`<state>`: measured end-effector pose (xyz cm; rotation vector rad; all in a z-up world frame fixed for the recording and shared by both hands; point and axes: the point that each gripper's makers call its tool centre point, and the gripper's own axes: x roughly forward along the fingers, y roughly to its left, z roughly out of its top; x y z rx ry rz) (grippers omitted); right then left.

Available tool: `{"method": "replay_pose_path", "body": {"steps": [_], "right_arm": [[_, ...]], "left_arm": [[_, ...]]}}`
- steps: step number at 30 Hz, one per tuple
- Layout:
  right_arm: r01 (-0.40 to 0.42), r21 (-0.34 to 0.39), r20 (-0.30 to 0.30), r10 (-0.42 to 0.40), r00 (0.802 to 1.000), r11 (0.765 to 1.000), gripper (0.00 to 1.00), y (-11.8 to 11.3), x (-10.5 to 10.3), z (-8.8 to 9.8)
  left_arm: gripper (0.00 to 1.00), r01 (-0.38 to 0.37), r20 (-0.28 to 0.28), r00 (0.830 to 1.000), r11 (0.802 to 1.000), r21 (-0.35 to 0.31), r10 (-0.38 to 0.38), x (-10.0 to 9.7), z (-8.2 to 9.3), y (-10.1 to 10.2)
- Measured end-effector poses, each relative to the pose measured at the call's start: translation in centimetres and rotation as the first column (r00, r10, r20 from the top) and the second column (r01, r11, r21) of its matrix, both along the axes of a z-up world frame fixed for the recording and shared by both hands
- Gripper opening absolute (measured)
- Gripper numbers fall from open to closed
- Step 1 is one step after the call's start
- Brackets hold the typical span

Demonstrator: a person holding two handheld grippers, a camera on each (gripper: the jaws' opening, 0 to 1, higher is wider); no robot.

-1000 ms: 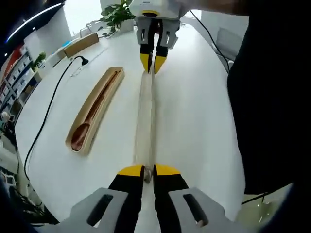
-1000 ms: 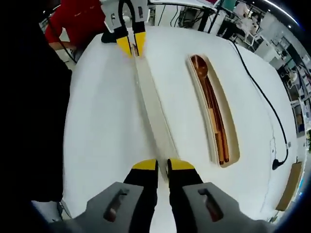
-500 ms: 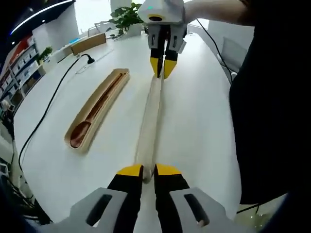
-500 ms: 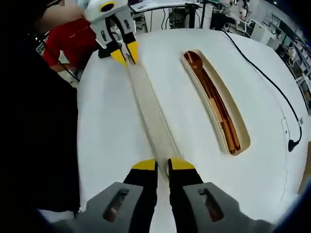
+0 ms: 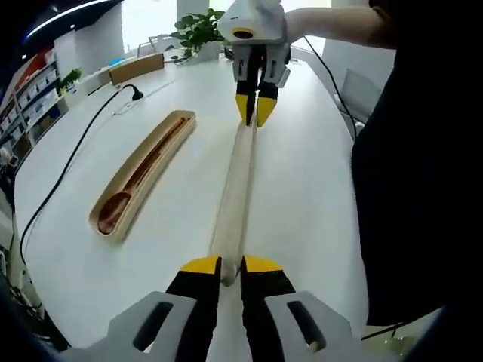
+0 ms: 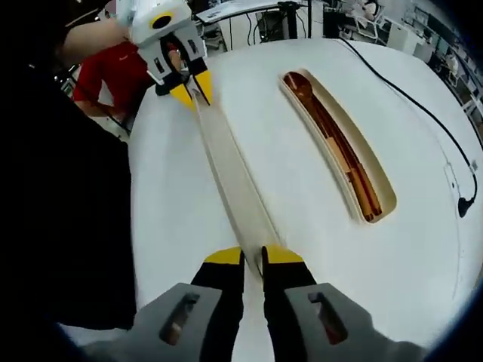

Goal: Arrange the utensils inside the cutlery case until each visible utensil rests in its matching compartment.

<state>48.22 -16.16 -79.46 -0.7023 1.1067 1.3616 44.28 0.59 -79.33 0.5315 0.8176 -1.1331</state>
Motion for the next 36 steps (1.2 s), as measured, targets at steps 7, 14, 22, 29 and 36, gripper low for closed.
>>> {"method": "replay_pose_path", "body": {"steps": [7, 14, 22, 29, 36], "right_arm": [[0.033, 0.017, -0.082, -0.031, 0.996, 0.999, 0.05, -0.2, -0.2, 0.1], [0.040, 0.031, -0.094, -0.036, 0.995, 0.999, 0.06, -0.2, -0.3, 0.1], [0.064, 0.041, -0.120, -0.059, 0.991, 0.997, 0.07, -0.3, -0.3, 0.1], [0.071, 0.048, -0.120, -0.065, 0.991, 0.996, 0.08, -0.2, -0.2, -0.1], [0.064, 0.067, -0.020, -0.063, 0.998, 0.996, 0.12, -0.2, 1.5, -0.1]], "left_arm": [[0.09, 0.002, -0.014, 1.000, 0.999, -0.039, -0.003, 0.2, 0.1, -0.2], [0.09, 0.072, 0.014, 0.997, 0.997, -0.027, -0.071, -0.4, -0.4, -0.7], [0.09, 0.118, 0.037, 0.992, 0.993, 0.019, -0.118, -0.1, -1.4, -1.4], [0.06, 0.113, 0.058, 0.992, 0.993, 0.041, -0.115, -0.1, -1.2, -1.5], [0.04, 0.016, -0.041, 0.999, 0.998, -0.064, -0.019, -0.7, 0.0, -2.2]]}}
